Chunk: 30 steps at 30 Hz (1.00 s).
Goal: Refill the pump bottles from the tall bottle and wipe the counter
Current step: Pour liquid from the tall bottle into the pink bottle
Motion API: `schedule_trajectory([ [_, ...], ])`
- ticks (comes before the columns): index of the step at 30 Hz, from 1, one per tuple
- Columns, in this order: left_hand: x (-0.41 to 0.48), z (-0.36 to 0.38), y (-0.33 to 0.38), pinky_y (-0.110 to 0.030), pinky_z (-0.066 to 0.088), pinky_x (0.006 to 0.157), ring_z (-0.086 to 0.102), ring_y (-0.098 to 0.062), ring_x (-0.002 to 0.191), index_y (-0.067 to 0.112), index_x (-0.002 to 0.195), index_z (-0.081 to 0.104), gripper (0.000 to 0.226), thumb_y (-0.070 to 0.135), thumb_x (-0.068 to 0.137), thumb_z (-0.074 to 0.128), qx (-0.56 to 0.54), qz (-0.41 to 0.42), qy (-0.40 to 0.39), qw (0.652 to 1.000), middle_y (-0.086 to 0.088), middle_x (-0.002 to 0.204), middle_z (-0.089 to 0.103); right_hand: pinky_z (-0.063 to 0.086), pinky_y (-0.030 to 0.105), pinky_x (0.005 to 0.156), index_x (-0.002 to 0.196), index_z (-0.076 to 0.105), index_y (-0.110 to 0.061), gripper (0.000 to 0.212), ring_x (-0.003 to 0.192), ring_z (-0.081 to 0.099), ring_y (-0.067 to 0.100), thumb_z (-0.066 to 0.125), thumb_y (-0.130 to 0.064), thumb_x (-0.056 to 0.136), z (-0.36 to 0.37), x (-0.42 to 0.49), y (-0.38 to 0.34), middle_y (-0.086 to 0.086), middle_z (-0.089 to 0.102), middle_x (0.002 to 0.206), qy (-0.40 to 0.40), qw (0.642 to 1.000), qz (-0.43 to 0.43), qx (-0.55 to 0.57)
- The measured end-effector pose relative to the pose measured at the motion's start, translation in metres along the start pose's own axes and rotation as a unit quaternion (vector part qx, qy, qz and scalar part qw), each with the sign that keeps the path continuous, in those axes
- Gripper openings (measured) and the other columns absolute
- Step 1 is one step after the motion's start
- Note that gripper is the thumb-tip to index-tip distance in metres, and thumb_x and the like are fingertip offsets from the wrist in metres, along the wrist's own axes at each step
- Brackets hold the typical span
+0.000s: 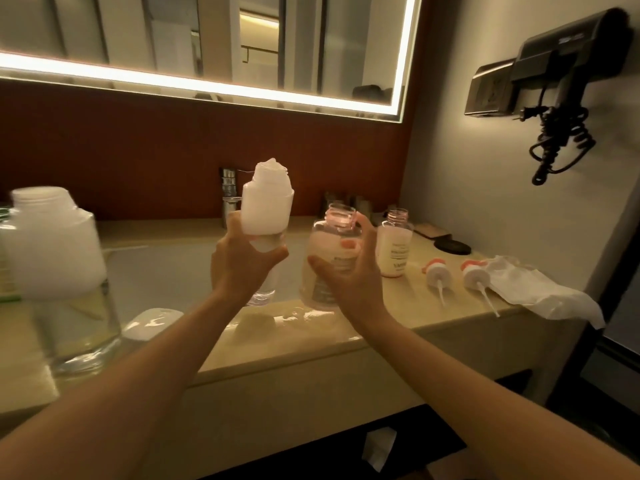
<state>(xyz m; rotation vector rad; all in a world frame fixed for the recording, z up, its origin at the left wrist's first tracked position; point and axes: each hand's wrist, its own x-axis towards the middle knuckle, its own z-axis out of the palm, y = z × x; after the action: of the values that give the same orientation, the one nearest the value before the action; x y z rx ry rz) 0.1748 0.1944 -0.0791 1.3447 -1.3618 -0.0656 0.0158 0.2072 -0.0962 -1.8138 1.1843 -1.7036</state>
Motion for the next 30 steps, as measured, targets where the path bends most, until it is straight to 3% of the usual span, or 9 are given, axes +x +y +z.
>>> schedule_trajectory([
  [5,0.007,-0.008,-0.012,-0.031,0.044,0.066,0.056,-0.026,0.086,0.01,0.119,0.038,0.072,0.03,0.063,0.08,0.026,0.002,0.0,1.0,-0.009,0.106,0.059,0.045,0.026,0.084,0.136,0.025,-0.028,0.081,0.115,0.047,0.018,0.076,-0.029,0.072,0.025,-0.006,0.014,0.003,0.045,0.132,-0.025,0.998,-0.008,-0.057],
  [11,0.011,-0.006,-0.02,-0.03,0.043,0.063,0.055,-0.023,0.083,0.013,0.12,0.039,0.072,0.032,0.063,0.08,0.088,0.063,-0.016,0.994,-0.008,0.107,0.059,0.041,0.025,0.083,0.133,0.023,-0.026,0.081,0.114,0.044,0.018,0.075,-0.031,0.071,0.035,-0.003,0.028,0.006,0.042,0.131,-0.007,0.994,0.02,-0.111],
  [16,0.019,-0.001,-0.029,-0.034,0.054,0.068,0.059,-0.024,0.092,0.013,0.124,0.04,0.075,0.031,0.063,0.081,0.129,0.134,-0.046,0.981,-0.009,0.112,0.057,0.041,0.021,0.085,0.131,0.02,-0.02,0.082,0.118,0.045,0.02,0.076,-0.027,0.071,0.04,0.001,0.027,0.006,0.039,0.135,0.003,0.995,0.031,-0.094],
  [23,0.027,-0.003,-0.037,-0.037,0.056,0.064,0.06,-0.027,0.089,0.008,0.123,0.042,0.076,0.026,0.062,0.082,0.193,0.198,-0.07,0.958,-0.012,0.108,0.059,0.048,0.027,0.084,0.127,0.021,-0.024,0.081,0.113,0.05,0.021,0.076,-0.03,0.069,0.043,0.003,0.031,0.005,0.043,0.131,0.006,0.996,0.034,-0.08],
  [30,0.035,-0.007,-0.034,-0.04,0.054,0.07,0.059,-0.03,0.095,0.004,0.124,0.044,0.074,0.019,0.061,0.082,0.22,0.24,-0.062,0.943,-0.015,0.111,0.059,0.048,0.027,0.082,0.128,0.022,-0.022,0.08,0.112,0.049,0.02,0.076,-0.029,0.069,0.042,0.002,0.032,0.005,0.042,0.13,0.008,0.997,0.029,-0.076],
])
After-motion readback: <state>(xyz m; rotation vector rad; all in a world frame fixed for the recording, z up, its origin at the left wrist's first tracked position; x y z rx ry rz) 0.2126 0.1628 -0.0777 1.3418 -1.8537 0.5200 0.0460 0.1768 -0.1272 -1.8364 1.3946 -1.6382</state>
